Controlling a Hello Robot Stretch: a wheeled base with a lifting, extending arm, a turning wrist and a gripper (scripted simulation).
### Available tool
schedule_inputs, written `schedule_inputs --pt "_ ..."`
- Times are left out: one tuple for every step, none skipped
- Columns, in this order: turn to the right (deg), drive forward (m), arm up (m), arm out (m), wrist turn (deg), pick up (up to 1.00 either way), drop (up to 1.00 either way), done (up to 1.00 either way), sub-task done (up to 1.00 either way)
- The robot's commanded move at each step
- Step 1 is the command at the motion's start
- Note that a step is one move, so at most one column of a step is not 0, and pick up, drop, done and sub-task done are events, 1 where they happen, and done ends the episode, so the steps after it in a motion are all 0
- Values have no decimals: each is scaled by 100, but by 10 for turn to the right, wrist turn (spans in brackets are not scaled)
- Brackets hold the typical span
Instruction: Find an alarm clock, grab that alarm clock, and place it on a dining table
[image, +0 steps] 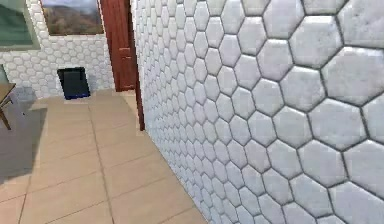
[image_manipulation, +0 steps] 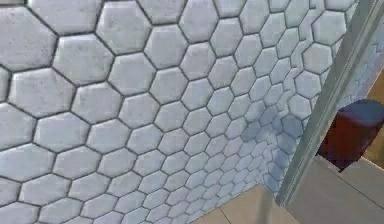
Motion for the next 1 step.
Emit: schedule_inputs --pt "-450 0 0 0 0 0 0 0 0"
